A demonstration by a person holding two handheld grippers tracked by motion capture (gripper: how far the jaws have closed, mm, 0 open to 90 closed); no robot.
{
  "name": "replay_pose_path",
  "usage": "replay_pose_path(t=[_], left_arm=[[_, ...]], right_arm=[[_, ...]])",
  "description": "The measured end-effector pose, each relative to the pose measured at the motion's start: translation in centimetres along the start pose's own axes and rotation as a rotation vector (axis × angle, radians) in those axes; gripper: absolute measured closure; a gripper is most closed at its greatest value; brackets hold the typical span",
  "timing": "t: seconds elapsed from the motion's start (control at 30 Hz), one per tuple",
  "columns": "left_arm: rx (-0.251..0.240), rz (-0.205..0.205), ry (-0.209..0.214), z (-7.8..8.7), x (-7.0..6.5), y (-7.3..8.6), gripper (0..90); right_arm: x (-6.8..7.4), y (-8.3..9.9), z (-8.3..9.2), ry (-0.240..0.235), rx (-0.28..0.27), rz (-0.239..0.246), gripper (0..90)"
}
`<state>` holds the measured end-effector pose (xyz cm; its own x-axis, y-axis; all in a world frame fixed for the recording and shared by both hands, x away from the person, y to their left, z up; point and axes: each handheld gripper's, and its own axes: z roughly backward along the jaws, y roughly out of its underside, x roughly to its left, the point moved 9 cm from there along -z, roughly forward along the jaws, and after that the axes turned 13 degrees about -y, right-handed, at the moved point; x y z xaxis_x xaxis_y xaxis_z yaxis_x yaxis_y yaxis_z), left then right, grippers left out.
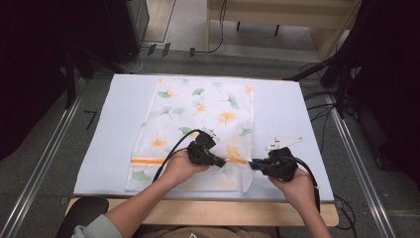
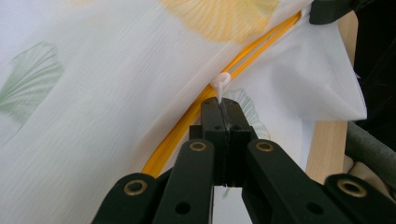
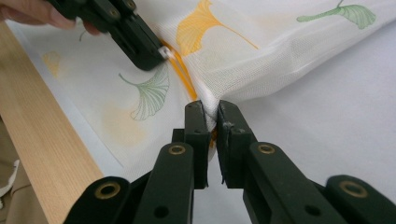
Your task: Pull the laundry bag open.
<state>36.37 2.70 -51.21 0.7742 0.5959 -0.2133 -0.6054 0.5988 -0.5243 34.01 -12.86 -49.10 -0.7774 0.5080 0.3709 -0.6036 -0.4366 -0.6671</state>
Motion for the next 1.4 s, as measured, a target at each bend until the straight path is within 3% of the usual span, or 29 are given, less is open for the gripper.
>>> replay_pose_path(t=[0.13,0.33,0.73,1.23,1.4], left_arm=[[-0.010,-0.015,0.007,0.77,0.05,0.19,90.0],[-0.026,0.007,0.023,0.24,0.19,0.12,90.0],[-0.043,0.004,0.034,0.76,-0.06,-0.15,90.0],[-0.027,0.015,0.042,0.72,0.08,0.07,90.0],[-0.021,0.030,0.034,0.77,0.72,0.36,90.0]], right_arm=[[-0.09,-0.09,0.04,-0.003,-0.008,-0.004,85.1],[-0.23,-0.06,0.00,0.006,-0.002,-0.002,85.1],[-0.44,0.00,0.04,0.009,-0.006,-0.012,84.8],[-0.49,-0.03,-0.05,0.001,-0.006,-0.017,84.8],[-0.54,-0.03,-0.01,0.006,0.000,-0.014,84.9]])
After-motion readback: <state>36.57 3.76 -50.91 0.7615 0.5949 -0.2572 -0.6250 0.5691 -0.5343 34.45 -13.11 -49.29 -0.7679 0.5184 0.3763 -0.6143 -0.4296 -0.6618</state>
